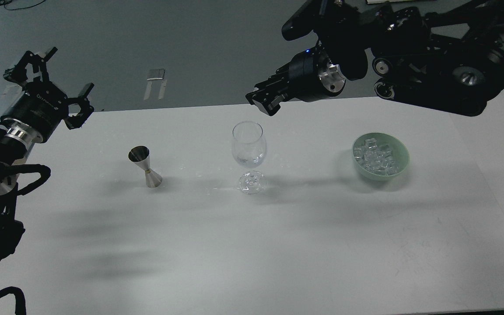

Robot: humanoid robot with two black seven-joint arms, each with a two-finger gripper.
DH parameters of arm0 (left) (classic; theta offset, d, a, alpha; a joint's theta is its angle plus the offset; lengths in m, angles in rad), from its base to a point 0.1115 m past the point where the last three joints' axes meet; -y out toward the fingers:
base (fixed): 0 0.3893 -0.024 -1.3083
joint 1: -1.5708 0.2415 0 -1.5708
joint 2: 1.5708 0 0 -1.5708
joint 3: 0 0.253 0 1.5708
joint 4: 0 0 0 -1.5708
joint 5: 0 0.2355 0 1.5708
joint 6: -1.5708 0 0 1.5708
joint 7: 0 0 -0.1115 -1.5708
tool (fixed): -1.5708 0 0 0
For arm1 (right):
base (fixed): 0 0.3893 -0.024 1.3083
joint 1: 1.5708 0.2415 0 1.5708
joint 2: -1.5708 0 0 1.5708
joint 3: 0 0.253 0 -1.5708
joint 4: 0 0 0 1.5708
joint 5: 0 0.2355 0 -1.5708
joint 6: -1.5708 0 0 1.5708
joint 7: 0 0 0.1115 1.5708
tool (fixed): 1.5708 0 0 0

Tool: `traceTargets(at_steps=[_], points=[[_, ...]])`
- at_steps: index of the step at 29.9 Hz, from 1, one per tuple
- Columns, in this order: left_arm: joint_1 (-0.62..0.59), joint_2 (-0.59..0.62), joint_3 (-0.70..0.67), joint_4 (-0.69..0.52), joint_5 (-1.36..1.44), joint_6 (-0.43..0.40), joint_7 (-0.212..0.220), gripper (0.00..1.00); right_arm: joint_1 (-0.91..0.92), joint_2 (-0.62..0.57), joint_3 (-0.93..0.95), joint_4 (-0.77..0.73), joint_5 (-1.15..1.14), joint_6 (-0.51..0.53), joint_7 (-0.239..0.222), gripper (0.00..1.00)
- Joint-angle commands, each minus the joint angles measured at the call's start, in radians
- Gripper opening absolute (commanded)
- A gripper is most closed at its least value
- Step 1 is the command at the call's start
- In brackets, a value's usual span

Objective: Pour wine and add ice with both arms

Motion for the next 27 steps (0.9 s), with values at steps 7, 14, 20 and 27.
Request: traceTargets(at_steps=[7, 14, 20, 27], points=[[0.002, -0.001, 0.001, 0.0, 0.0, 0.0, 0.0, 0.97, 0.003, 0.08, -0.06, -0.028, 0.047, 0.024, 0.001, 0.0], [0.001, -0.006, -0.001, 0.0, 0.0, 0.0, 0.0, 0.97, -0.011, 0.109, -0.078, -0.054, 0.051, 0.015, 0.0, 0.05], [0.001, -0.004, -0.001, 0.0, 0.0, 0.0, 0.0, 0.97, -0.012, 0.112, -0.078, -0.056, 0.075, 0.012, -0.003, 0.33], [-0.001, -0.004, -0.001, 0.0, 0.0, 0.0, 0.0, 0.97, -0.011, 0.107, -0.078, -0.052, 0.081, 0.013, -0.003, 0.53]])
